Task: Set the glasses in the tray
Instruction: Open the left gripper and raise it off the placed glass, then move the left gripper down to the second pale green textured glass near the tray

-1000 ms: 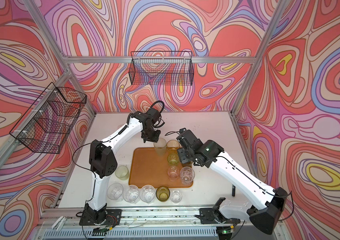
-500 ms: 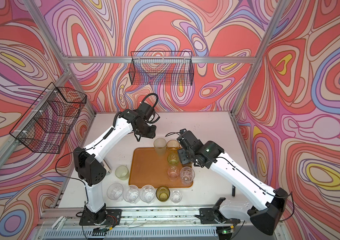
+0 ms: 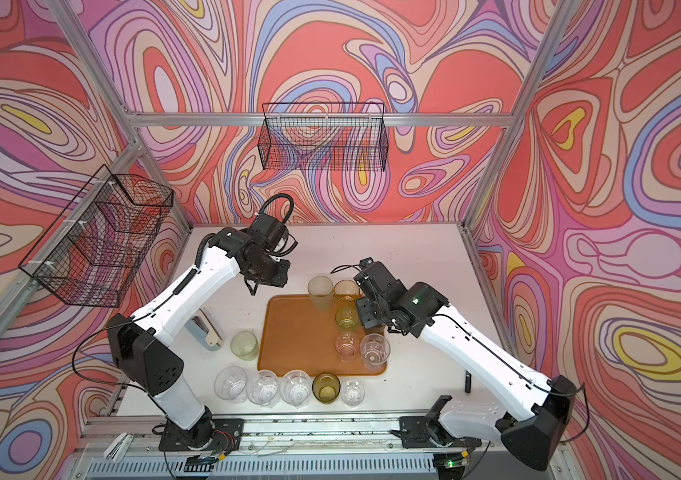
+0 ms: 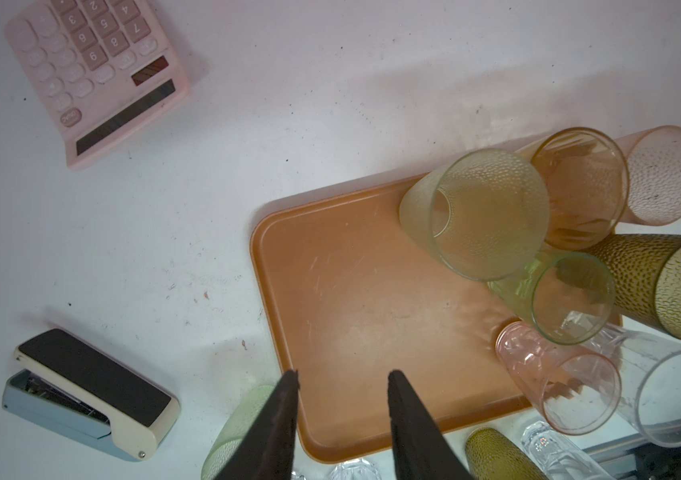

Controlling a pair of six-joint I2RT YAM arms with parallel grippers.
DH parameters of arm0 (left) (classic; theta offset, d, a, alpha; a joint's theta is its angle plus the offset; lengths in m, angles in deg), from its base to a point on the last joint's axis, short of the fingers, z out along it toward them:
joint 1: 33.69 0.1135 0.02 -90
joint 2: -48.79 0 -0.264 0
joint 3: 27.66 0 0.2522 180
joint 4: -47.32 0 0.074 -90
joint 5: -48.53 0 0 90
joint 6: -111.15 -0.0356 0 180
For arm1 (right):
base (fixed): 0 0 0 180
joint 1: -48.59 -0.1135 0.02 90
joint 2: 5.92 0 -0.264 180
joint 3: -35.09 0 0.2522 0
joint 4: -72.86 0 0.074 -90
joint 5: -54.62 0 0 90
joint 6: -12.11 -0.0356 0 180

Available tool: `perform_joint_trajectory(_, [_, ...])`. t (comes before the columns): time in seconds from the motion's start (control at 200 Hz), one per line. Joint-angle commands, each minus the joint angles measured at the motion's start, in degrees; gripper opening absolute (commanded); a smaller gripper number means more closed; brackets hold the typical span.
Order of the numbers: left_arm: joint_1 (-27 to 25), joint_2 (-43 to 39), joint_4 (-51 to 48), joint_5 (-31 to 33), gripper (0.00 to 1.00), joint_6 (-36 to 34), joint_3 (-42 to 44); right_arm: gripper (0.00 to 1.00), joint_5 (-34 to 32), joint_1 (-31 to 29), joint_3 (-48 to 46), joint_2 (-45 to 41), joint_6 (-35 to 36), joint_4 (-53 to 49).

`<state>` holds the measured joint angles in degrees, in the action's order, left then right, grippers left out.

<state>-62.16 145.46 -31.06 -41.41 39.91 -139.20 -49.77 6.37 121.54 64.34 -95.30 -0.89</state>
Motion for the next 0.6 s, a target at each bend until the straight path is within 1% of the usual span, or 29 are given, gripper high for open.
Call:
perform_joint_trajectory(0.0, [2.6,-4.4,-1.9,-0.7,0.4,1.3,3.2,0.65,0.1,-0.4,-0.5,0.1,0.4,1.2])
perform_joint_trajectory(0.135, [5.0,-8.0,-2.7,-2.6,0.4,2.2,7.0,0.65,0.3,-0.4,-0.8,0.4,0.7,2.0])
perform_joint_trajectory(0.295, [6.6,-10.5,-6.1,-0.4,0.4,3.0,10.0,0.65,0.3,-0.4,-0.8,1.2,1.2,2.2])
perform_joint_trajectory(0.596, [9.6,-15.1,-8.5,0.1,0.41,3.9,17.3,0.65,0.4,-0.4,-1.0,0.7,1.5,2.6])
